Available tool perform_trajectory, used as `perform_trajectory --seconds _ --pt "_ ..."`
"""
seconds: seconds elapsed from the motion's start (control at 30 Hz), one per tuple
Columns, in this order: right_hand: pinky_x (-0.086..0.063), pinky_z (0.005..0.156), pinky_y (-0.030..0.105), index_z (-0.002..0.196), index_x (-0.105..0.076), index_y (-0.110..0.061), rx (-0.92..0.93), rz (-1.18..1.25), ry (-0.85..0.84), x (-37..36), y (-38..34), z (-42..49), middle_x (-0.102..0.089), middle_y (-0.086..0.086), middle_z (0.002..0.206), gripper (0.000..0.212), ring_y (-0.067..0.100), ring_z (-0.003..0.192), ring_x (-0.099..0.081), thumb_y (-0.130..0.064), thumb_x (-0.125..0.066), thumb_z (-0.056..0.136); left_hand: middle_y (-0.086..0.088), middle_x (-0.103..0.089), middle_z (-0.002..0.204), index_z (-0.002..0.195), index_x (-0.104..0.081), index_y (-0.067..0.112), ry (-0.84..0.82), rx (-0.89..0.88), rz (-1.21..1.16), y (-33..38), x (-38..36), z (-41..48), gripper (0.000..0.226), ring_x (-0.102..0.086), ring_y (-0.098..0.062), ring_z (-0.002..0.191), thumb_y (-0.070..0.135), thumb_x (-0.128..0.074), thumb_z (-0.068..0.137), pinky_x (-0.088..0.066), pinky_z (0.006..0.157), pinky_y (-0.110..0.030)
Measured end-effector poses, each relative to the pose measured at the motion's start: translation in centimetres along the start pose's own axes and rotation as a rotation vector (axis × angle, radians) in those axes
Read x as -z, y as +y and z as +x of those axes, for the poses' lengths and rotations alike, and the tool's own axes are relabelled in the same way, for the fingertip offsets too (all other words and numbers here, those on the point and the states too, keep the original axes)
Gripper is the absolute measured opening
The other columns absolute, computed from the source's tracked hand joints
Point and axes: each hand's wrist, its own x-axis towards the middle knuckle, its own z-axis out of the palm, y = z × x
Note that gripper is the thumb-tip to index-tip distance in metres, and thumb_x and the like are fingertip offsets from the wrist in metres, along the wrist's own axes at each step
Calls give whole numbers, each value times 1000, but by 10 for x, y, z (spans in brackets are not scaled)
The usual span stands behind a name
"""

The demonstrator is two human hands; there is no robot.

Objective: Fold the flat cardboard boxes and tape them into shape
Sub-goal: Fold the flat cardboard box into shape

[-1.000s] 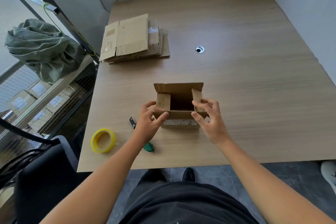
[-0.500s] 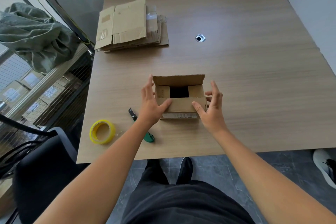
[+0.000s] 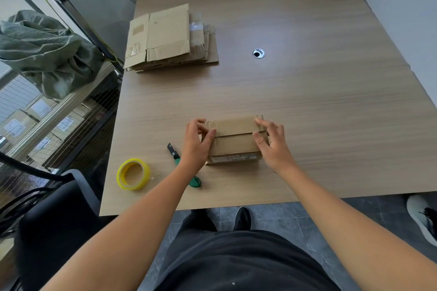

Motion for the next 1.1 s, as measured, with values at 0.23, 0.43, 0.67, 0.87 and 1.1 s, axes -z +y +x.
perform_trajectory --seconds 0.23,0.43,0.67,0.87,1.1 --pt "-39 99 29 147 -33 -46 -288 357 179 -16 -8 10 -40 2 130 52 8 114 -47 -36 -55 102 -3 -37 151 157 -10 39 -170 519 -388 2 1 9 94 -50 -23 128 51 -72 88 -45 109 -47" --pt "-38 115 47 149 -39 -37 -385 514 -124 -9 6 19 -55 -1 141 69 22 133 -50 -60 -53 85 -3 -62 134 137 -51 34 -321 662 -548 -4 -5 5 90 -61 -22 116 73 -72 58 -52 86 -39" --pt "-46 96 43 127 -55 -38 -357 612 -104 1 7 23 -66 -1 121 57 21 114 -61 -60 -61 75 -1 -73 109 132 -61 24 -264 680 -646 -3 -17 -2 89 -63 -24 103 66 -75 55 -46 86 -39" --pt "-50 96 37 121 -59 -39 -355 603 -98 4 26 15 -69 -3 115 44 15 108 -66 -54 -61 80 -1 -68 112 140 -53 23 -287 694 -627 -7 -25 -11 92 -67 -15 92 66 -74 61 -55 69 -31" --pt "-45 95 15 117 -55 -38 -366 508 -107 5 46 -22 -66 -24 111 31 -3 111 -60 -53 -48 90 10 -68 117 141 -47 38 -322 665 -518 -9 -35 -31 84 -69 -3 94 70 -71 67 -52 69 -22"
